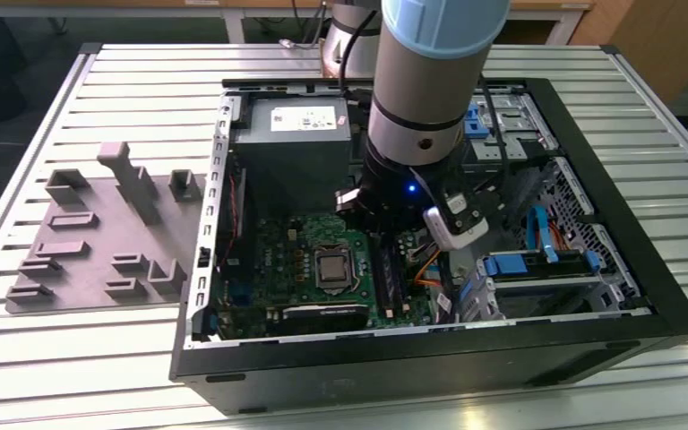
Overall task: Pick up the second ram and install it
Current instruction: 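Insert the second ram into the second slot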
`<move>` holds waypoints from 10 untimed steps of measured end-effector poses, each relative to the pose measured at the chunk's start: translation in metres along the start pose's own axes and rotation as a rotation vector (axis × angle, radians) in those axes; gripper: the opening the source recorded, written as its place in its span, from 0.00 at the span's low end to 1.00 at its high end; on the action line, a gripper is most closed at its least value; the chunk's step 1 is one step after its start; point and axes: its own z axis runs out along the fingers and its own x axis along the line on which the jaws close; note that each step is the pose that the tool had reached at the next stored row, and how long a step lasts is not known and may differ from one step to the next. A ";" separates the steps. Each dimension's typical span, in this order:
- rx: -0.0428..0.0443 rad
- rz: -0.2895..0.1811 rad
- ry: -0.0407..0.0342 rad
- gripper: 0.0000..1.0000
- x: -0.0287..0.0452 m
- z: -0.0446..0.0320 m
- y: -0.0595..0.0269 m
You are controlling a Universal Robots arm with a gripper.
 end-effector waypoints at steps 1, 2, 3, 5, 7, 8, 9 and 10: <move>0.0000 0.000 0.0003 0.14 0.0001 0.0004 0.0000; 0.0002 0.000 0.0004 0.14 0.0001 0.0004 -0.0001; 0.0003 0.000 0.0004 0.14 0.0001 0.0004 -0.0001; 0.0002 0.000 0.0004 0.14 0.0001 0.0004 0.0000; -0.0003 0.000 0.0002 0.14 0.0004 0.0012 0.0000; -0.0003 0.000 0.0003 0.14 0.0008 0.0019 0.0000; 0.0001 0.000 0.0004 0.14 0.0012 0.0027 -0.0001; 0.0001 0.000 0.0004 0.14 0.0014 0.0040 -0.0001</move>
